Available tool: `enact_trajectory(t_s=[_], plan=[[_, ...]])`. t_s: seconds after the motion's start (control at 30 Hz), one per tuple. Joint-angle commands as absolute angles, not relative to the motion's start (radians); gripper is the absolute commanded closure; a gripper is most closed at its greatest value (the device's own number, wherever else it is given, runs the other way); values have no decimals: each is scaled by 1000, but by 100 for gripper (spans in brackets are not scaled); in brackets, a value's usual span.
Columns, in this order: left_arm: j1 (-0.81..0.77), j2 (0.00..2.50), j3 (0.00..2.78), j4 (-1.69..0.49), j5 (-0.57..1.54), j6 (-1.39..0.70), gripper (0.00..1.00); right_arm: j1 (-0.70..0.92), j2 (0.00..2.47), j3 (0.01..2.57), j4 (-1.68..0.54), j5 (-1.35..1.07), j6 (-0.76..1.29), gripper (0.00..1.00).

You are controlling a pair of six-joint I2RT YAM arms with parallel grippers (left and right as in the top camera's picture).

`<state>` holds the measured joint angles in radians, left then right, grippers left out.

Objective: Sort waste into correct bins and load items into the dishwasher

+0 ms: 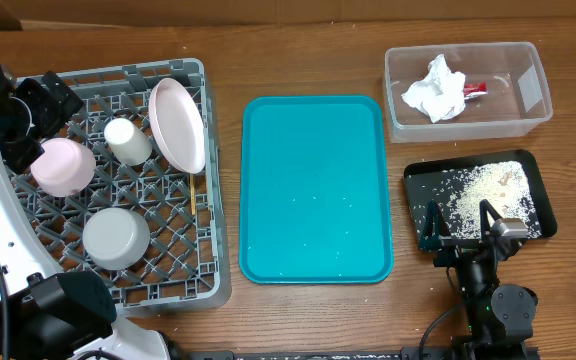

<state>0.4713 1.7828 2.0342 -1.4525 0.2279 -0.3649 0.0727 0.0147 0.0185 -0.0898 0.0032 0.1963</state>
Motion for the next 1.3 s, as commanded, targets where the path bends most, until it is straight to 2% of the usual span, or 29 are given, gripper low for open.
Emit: enact_trajectory(t_s=[0.0, 0.67, 0.87, 1.07, 1.27], plan=[[477, 1762, 2032, -1455, 226, -362, 0, 72, 4, 8, -84, -2, 186, 0], [477, 1762, 2033, -1462, 225, -361, 0, 72, 4, 8, -84, -2, 186, 0], [458, 1759, 2030, -1474, 149, -277, 0, 72, 4, 8, -84, -2, 186, 0], [297, 1649, 1886, -1268, 146, 41, 0, 72, 4, 8, -84, -2, 186, 0], [196, 1439, 1489, -902, 146, 196, 0, 72, 4, 8, -84, -2, 186, 0]])
